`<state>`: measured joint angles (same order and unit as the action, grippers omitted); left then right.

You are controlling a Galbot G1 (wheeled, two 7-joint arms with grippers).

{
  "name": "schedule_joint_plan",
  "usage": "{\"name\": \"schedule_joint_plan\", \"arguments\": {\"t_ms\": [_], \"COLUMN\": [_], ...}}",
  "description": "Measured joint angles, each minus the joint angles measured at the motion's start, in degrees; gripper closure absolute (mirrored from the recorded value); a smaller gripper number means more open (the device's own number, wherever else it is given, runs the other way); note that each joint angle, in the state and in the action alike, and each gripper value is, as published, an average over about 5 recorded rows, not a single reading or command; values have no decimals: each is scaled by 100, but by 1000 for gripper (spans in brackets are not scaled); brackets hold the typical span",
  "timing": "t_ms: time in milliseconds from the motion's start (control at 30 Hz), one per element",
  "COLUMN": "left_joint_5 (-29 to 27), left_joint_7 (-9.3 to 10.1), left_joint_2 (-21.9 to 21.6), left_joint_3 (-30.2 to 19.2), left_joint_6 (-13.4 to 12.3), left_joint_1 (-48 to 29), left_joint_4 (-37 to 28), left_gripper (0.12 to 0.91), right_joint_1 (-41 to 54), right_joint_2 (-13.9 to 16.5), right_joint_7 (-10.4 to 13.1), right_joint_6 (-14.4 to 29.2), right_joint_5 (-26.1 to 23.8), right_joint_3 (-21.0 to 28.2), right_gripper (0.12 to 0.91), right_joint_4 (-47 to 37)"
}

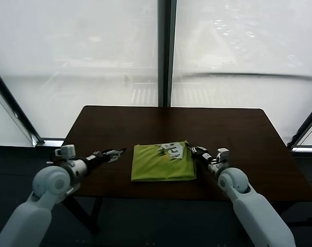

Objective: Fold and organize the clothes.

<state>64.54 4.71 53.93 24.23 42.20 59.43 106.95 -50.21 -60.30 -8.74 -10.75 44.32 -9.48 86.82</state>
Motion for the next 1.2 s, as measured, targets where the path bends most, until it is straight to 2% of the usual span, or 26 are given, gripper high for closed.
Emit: {"name": "schedule_joint_plan", "arguments": {"t_ms": [100,267,367,533,667,767,867,1033,1100,1200], "left_joint_5": [149,502,633,669,624,586,545,476,449,419], "left_joint_7": [0,3,-28,-106,-111,-94,-70,-27,-18,-16], "left_joint_2": [-94,-300,-408,-533,-541,-538,-538,-481,-453,-425], "left_joint_3": [-90,-304,-412,-440,-387,-312,-224,-94,-41,37], "left_joint_6": [0,0,0,-1,-1,-1,-1,-1,-1,-1], "left_joint_1": [-76,-257,-374,-393,-317,-237,-156,-13,50,147], "left_joint_4": [-107,-376,-568,-683,-645,-551,-405,-114,-21,72], "left_gripper": [123,123,123,123,123,123,123,123,123,123], "right_joint_1": [-170,-626,-1043,-1737,-2128,-2242,-2272,-2226,-2167,-2067], "right_joint_2": [164,523,728,900,882,822,760,669,641,602], "right_joint_7": [-200,-524,-470,-10,305,608,958,1400,1527,1587], "right_joint_6": [521,1752,2201,2305,2068,1634,1016,34,-269,-620], "right_joint_5": [-160,-415,-494,-893,-1136,-997,-484,626,979,1353], "right_joint_3": [-56,-226,-387,-560,-538,-466,-454,-585,-640,-681], "right_gripper": [512,212,132,119,118,118,118,118,118,118], "right_joint_4": [160,380,587,1062,1578,1976,2288,2431,2401,2300]}}
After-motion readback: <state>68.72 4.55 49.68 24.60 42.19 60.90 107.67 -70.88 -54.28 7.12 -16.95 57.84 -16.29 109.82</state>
